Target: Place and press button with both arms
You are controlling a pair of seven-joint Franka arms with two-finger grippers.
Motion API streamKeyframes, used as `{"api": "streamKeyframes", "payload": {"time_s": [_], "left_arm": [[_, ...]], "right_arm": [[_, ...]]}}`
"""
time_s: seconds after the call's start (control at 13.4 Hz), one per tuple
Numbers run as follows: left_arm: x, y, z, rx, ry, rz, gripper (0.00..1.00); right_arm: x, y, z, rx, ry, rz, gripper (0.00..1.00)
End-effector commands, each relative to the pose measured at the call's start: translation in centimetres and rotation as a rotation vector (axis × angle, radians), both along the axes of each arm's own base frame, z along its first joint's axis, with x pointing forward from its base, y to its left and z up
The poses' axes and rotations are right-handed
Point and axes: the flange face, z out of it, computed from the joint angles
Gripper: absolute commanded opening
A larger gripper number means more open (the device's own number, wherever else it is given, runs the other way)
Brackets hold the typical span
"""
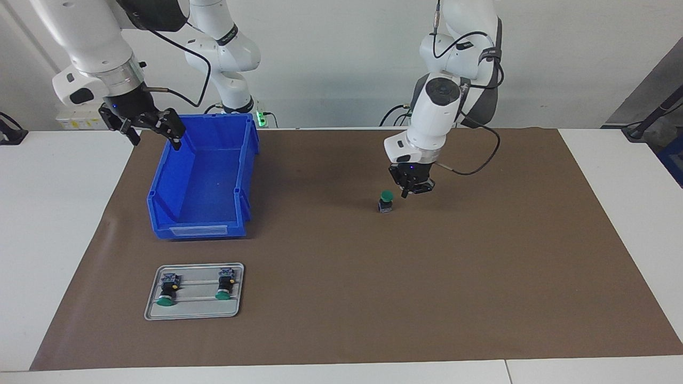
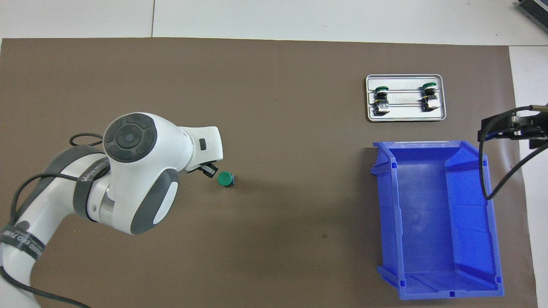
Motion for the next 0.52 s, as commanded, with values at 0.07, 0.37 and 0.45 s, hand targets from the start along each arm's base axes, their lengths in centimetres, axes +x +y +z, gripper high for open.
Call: {"api": "streamKeyframes", "payload": {"time_s": [0.07, 0.37, 0.45], "left_arm": [[1.8, 7.0, 1.6, 0.027, 0.036, 0.127, 0.97], [2.5, 15.6, 4.2, 0.012, 0.048, 0.278, 0.99], [2.5, 17.7, 5.5, -0.001, 0.032, 0.316, 0.99]], "right_arm": [[-0.3, 0.1, 0.0, 0.004, 0.011, -0.008, 1.00], [-0.3, 0.1, -0.1, 0.004, 0.011, -0.008, 1.00], [-0.3, 0.1, -0.1, 0.004, 0.012, -0.008, 1.00]]}}
